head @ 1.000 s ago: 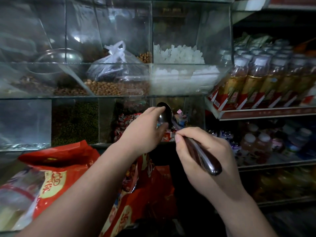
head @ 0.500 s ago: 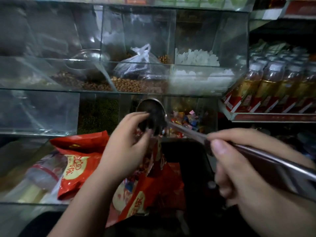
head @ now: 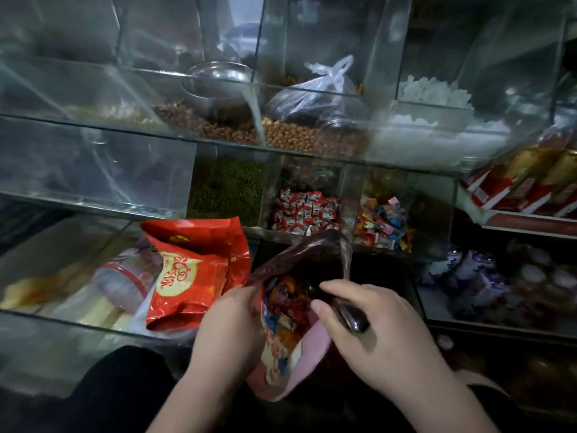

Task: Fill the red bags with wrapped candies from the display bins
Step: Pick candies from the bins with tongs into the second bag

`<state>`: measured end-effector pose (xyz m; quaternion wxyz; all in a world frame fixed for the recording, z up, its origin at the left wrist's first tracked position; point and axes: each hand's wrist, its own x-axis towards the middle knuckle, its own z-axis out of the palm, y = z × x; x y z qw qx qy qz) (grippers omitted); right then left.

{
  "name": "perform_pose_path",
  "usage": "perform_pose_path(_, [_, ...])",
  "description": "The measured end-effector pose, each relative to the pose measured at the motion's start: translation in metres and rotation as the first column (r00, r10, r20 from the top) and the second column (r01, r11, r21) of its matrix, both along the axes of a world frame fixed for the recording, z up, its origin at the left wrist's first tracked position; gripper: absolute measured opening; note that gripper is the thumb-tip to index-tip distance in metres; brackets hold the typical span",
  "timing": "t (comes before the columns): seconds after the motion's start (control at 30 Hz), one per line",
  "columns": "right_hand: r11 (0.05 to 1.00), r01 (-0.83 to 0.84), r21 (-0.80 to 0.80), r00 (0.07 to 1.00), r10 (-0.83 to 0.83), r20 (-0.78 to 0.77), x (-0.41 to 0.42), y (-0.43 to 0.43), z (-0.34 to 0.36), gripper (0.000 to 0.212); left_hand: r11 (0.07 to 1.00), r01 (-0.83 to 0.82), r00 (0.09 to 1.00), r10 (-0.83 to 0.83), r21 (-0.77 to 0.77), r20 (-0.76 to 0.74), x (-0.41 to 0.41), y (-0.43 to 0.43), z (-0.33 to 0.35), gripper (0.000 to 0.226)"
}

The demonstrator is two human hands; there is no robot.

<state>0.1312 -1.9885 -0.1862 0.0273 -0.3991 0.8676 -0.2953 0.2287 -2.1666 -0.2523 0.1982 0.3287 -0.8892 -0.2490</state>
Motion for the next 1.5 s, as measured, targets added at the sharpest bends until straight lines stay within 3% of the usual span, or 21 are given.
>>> perform_pose_path(0.17, [0.998,-0.026,-0.065,0.997,0.03,0.067,-0.015,-0.013,-0.016,0.044,0.993,-0.021,0.998,0.027,0.12,-0.05,-0.008,0.0,0.001,0.043])
perform_pose_path(0.3, [0.999,-0.029,-0.045,0.964,0.04,0.262,-0.018,-0.023,-0.02,0.051,0.993,-0.017,0.996,0.027,0.121,-0.084,-0.012,0.004,-0.002,0.044])
perform_pose_path(0.47, [0.918,0.347,-0.192,0.888,-0.256,0.382,-0.015,-0.037,-0.046,0.031,0.991,0.015,0.998,-0.006,0.134,-0.067,-0.012,0.002,-0.004,0.045])
perform_pose_path(0.53, [0.869,0.386,-0.31,0.887,-0.258,0.382,-0.018,-0.031,-0.043,0.028,0.992,0.005,0.998,0.004,0.125,-0.065,-0.011,-0.002,-0.005,0.054])
perform_pose_path(0.6, [0.852,0.361,-0.379,0.911,-0.236,0.339,-0.021,-0.022,-0.034,0.041,0.993,0.005,0.998,0.001,0.12,-0.055,-0.01,-0.006,-0.006,0.059])
perform_pose_path(0.73, [0.865,0.316,-0.389,0.949,-0.278,0.151,-0.027,-0.012,-0.018,0.064,0.993,0.025,0.999,-0.022,0.116,-0.029,-0.009,-0.009,-0.004,0.06])
perform_pose_path(0.87, [0.863,0.332,-0.381,0.942,-0.285,0.175,-0.027,-0.009,-0.014,0.068,0.999,0.017,1.0,-0.017,0.027,-0.013,-0.004,-0.005,0.003,0.06])
perform_pose_path(0.93, [0.85,0.34,-0.402,0.939,-0.287,0.189,-0.025,-0.006,-0.014,0.07,0.999,-0.029,0.987,0.021,-0.045,-0.158,-0.001,-0.002,0.011,0.052])
perform_pose_path(1.0, [0.837,0.361,-0.411,0.931,-0.302,0.204,-0.023,-0.004,-0.013,0.066,0.996,0.015,0.941,-0.045,-0.091,-0.335,-0.002,0.006,0.02,0.033])
perform_pose_path(1.03, [0.833,0.37,-0.411,0.928,-0.314,0.2,-0.022,-0.003,-0.012,0.063,0.992,0.067,0.929,-0.1,-0.103,-0.356,-0.005,0.012,0.021,0.026])
perform_pose_path(1.1, [0.828,0.379,-0.414,0.925,-0.34,0.167,-0.02,0.0,-0.009,0.068,0.984,0.171,0.948,-0.175,-0.04,-0.264,-0.015,0.026,0.016,0.026])
perform_pose_path(1.17, [0.807,0.378,-0.454,0.925,-0.351,0.146,-0.019,0.004,-0.007,0.068,0.979,0.19,0.98,-0.185,0.068,-0.077,-0.03,0.037,0.004,0.032])
perform_pose_path(1.3, [0.754,0.396,-0.524,0.918,-0.333,0.216,-0.017,0.014,0.001,0.05,0.959,0.184,0.967,-0.216,0.218,0.135,-0.048,0.042,-0.02,0.039])
perform_pose_path(1.43, [0.744,0.416,-0.523,0.908,-0.311,0.281,-0.012,0.024,0.009,0.042,0.991,0.099,0.915,-0.127,0.093,0.383,-0.057,0.04,-0.027,0.048])
perform_pose_path(1.5, [0.751,0.415,-0.513,0.908,-0.304,0.289,-0.012,0.028,0.011,0.044,0.984,0.131,0.912,-0.169,0.124,0.374,-0.06,0.041,-0.027,0.052])
